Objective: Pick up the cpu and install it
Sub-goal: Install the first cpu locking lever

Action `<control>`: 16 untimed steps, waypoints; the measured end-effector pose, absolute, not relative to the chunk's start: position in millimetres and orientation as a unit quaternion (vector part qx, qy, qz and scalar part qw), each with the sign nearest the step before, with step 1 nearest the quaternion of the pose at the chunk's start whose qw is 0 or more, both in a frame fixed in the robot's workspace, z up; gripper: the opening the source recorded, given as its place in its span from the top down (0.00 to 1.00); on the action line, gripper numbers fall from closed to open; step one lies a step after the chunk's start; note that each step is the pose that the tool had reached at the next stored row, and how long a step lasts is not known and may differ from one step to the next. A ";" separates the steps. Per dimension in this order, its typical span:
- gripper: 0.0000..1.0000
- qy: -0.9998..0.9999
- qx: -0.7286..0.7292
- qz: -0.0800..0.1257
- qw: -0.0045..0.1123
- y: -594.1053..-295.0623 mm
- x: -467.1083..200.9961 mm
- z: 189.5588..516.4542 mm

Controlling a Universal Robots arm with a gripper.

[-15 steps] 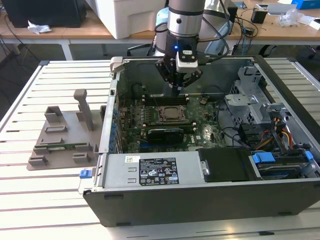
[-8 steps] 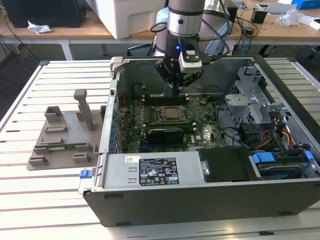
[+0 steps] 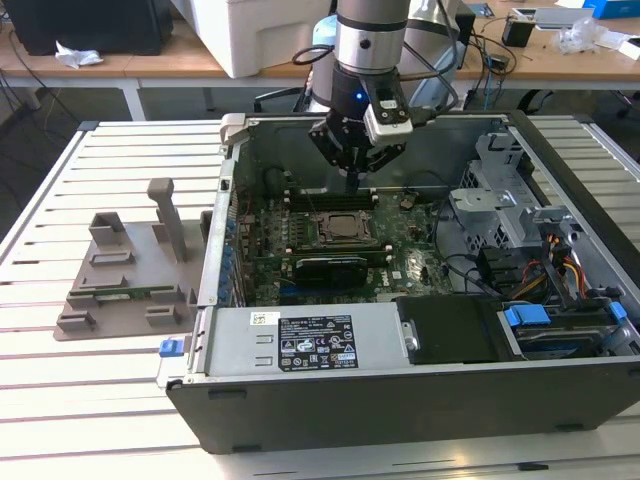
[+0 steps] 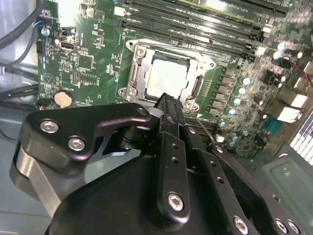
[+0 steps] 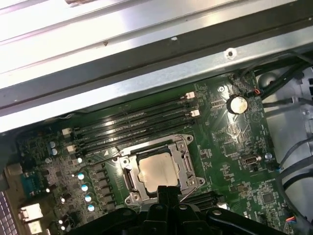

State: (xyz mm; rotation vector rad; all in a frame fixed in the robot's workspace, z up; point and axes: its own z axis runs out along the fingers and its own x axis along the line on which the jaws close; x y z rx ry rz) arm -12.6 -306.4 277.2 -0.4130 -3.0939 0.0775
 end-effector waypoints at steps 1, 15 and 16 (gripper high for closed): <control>0.89 -0.992 -0.127 0.025 0.010 -306.4 -12.6 277.2; 0.89 -0.999 -0.027 0.025 0.007 -306.4 -12.4 277.1; 0.89 -0.999 -0.021 0.025 0.007 -306.4 -12.4 277.1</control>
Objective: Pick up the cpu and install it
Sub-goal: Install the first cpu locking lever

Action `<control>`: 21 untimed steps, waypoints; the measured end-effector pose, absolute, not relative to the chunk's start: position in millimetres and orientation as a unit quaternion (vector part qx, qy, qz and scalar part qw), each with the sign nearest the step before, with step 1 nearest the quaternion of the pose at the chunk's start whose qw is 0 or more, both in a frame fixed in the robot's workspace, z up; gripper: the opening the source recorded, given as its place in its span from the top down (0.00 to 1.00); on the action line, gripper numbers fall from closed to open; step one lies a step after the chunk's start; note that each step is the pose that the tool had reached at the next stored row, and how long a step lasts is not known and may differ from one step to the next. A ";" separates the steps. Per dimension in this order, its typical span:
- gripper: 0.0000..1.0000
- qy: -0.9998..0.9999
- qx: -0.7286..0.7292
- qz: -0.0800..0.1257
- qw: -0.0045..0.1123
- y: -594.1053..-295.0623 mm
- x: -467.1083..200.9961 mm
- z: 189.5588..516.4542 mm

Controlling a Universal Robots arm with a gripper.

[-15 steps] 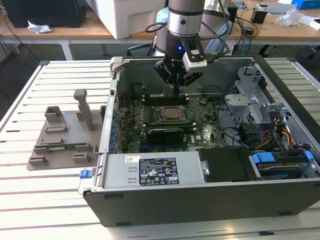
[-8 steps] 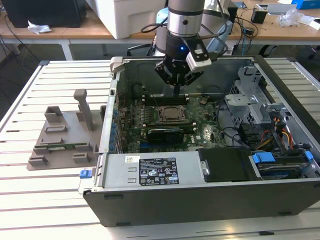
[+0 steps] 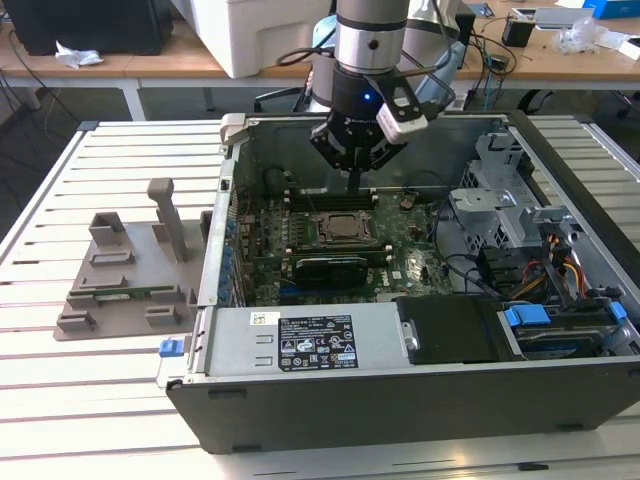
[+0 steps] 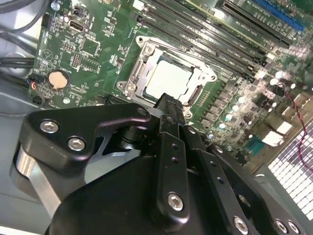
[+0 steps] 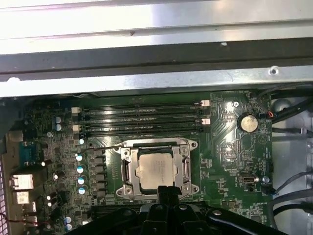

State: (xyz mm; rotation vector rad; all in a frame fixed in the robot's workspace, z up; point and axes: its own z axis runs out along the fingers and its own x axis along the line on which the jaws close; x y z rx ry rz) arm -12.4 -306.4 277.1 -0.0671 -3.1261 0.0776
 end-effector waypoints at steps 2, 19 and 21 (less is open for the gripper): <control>0.89 -1.000 -0.011 0.025 0.007 -306.4 -12.4 277.1; 0.89 -0.999 0.043 -0.012 0.004 -306.4 -10.6 277.1; 0.89 -0.999 0.043 -0.012 0.004 -306.4 -10.9 277.2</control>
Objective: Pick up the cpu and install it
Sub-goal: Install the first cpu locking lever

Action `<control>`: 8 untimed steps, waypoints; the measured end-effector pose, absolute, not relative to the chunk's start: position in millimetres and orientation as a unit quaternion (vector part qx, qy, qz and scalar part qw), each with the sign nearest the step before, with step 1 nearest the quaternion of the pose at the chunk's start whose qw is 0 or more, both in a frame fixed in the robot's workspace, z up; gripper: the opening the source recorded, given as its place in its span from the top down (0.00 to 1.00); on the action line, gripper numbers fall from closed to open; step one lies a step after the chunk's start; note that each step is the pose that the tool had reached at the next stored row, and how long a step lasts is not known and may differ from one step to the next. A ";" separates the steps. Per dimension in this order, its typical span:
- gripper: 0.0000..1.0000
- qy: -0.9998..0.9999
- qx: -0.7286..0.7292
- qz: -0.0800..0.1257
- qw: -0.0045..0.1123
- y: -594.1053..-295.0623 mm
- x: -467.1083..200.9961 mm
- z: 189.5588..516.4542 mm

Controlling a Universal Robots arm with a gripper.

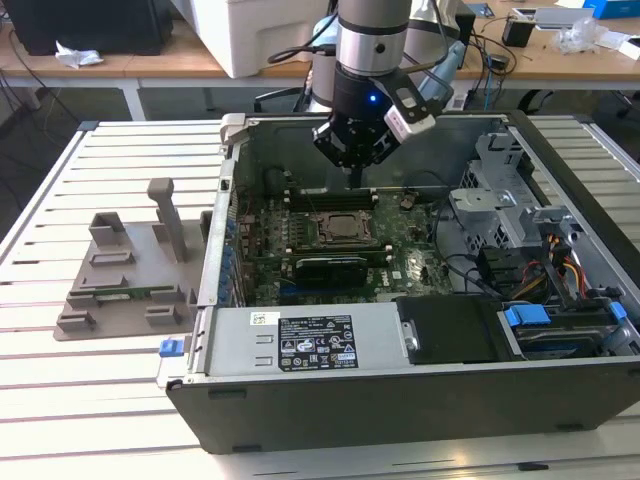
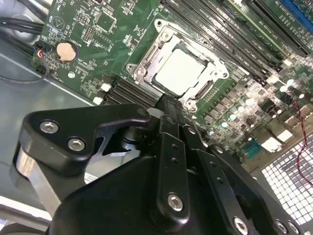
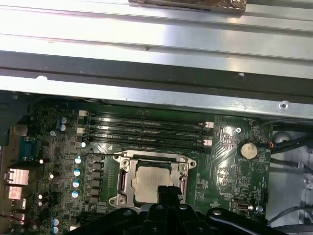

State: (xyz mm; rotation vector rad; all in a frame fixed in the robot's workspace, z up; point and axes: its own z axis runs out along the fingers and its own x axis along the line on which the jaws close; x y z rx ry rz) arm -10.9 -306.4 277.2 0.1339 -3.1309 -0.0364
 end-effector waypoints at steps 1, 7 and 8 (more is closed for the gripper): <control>0.89 -0.999 0.043 -0.012 0.004 -306.4 -11.7 277.1; 0.89 -0.999 0.043 -0.012 0.004 -306.3 -14.4 278.4; 0.89 -0.999 0.043 -0.012 0.004 -306.2 -14.4 279.0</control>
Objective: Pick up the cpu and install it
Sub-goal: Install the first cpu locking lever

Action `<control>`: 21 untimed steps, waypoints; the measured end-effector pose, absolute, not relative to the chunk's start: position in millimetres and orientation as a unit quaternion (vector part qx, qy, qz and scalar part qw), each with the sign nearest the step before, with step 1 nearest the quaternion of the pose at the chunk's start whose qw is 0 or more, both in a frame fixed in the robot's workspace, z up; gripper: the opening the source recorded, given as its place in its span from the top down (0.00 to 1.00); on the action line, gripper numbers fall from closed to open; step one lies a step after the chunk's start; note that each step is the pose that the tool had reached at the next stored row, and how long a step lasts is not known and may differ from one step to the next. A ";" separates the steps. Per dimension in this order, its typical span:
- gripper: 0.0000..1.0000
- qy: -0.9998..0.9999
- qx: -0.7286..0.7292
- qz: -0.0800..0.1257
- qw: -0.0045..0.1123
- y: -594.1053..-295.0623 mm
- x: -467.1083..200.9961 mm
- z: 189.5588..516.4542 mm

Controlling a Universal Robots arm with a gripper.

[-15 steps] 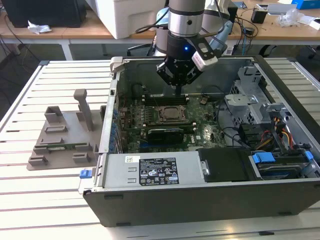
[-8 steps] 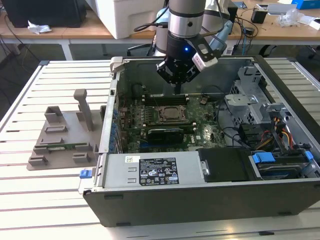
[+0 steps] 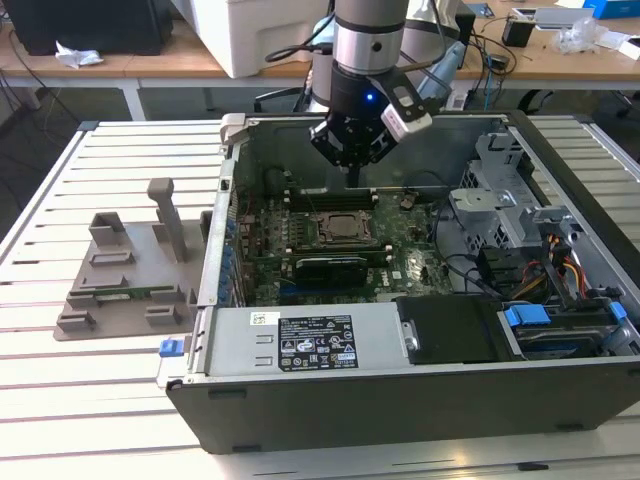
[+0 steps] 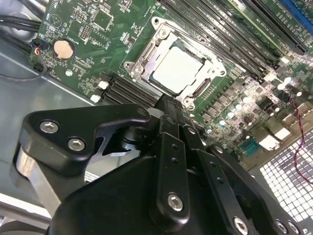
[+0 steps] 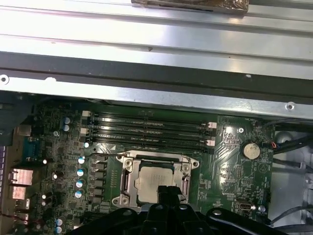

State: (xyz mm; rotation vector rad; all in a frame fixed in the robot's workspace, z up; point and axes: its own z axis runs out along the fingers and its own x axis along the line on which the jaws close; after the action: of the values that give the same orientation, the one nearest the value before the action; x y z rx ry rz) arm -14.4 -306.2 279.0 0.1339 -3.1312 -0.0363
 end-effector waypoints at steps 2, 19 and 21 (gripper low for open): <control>0.89 -0.999 0.043 -0.012 0.004 -306.0 -14.4 280.5; 0.89 -0.999 0.043 -0.012 0.003 -297.5 -63.2 285.3; 0.89 -0.999 0.043 -0.012 0.003 -295.3 -73.8 281.4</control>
State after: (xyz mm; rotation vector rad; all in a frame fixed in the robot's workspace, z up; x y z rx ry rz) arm -73.8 -295.3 281.4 0.1342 -3.1324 -0.0366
